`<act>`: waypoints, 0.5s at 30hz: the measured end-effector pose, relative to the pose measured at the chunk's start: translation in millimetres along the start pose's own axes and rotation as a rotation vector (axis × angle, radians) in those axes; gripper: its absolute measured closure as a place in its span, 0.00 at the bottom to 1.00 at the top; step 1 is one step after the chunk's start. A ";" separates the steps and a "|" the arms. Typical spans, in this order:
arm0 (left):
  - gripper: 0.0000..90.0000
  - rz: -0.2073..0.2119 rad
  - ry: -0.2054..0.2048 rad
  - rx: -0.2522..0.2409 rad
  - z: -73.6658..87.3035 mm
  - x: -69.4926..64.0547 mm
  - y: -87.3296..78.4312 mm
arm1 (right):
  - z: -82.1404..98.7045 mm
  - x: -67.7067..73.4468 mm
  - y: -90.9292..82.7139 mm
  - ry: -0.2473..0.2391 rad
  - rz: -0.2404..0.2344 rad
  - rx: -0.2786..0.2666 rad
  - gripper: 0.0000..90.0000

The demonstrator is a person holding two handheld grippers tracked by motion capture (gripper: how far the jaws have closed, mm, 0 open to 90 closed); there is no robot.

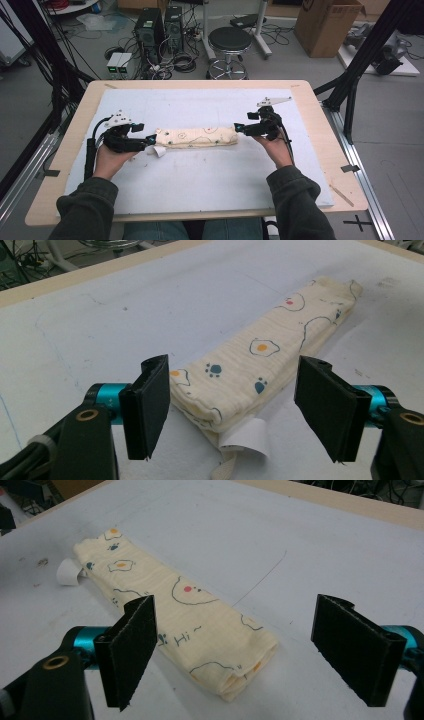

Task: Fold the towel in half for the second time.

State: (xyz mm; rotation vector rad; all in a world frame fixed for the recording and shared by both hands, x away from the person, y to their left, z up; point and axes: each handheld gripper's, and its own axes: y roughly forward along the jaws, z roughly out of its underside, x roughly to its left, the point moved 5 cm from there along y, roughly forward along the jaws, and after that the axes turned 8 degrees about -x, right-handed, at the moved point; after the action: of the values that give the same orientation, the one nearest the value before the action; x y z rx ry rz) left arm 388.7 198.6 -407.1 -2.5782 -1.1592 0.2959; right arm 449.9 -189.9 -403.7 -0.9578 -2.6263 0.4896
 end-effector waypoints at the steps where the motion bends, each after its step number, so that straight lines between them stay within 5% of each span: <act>1: 0.35 -0.001 0.000 -0.003 0.1 -0.1 -0.8 | 0.0 0.7 -0.6 0.001 -0.001 0.000 0.20; 15: 0.33 -0.006 0.019 -0.006 3.6 -5.5 -17.4 | 1.0 7.2 -13.1 -0.001 0.006 -0.005 0.17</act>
State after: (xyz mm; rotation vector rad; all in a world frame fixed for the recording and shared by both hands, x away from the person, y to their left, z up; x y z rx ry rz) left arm 371.9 206.1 -404.0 -2.5768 -1.1630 0.2664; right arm 437.0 -194.8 -398.1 -0.9673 -2.6273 0.4858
